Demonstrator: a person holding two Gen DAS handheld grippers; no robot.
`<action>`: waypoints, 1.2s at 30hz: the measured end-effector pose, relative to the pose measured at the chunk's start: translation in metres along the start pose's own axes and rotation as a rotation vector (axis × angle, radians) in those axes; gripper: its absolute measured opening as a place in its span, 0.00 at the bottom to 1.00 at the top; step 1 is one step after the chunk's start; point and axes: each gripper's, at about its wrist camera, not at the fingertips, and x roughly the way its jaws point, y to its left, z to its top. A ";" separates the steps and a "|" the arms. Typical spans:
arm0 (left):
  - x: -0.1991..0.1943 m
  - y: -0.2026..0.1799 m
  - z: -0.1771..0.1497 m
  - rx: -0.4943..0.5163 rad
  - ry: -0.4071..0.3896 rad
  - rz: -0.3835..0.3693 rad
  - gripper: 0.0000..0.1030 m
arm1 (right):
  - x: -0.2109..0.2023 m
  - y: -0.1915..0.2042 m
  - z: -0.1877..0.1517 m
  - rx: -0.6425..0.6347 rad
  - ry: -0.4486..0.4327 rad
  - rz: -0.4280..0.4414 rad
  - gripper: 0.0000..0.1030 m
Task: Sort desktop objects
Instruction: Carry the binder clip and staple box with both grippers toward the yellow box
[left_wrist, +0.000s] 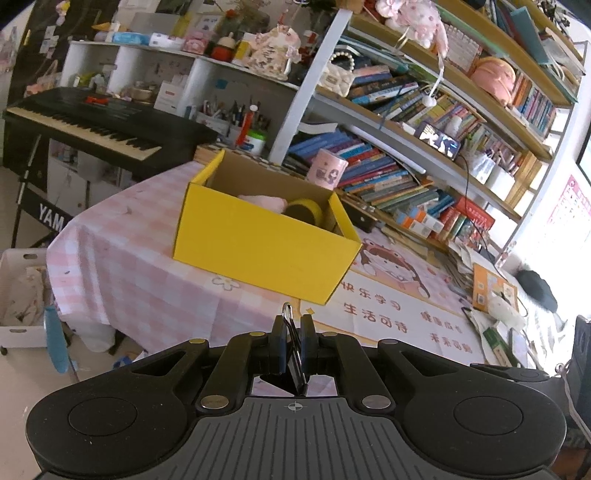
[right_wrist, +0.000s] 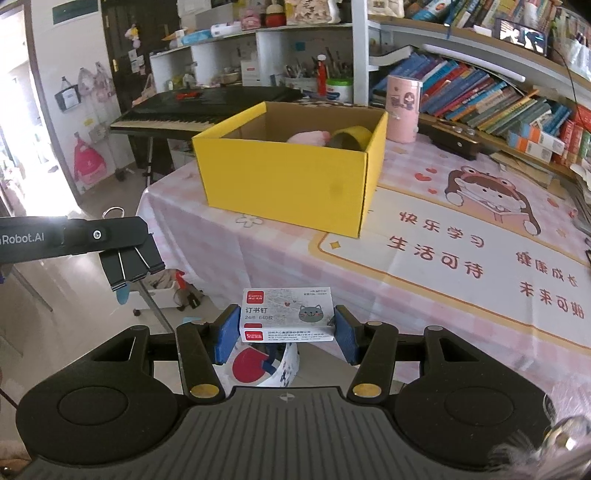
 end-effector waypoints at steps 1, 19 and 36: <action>-0.001 0.001 0.000 -0.002 -0.001 0.001 0.05 | 0.000 0.002 0.000 -0.003 0.000 0.001 0.50; 0.008 0.001 0.004 -0.020 -0.002 0.006 0.05 | 0.004 0.004 0.005 -0.020 0.006 0.005 0.50; 0.068 0.002 0.060 -0.019 -0.071 0.080 0.05 | 0.044 -0.033 0.079 -0.082 -0.082 0.046 0.50</action>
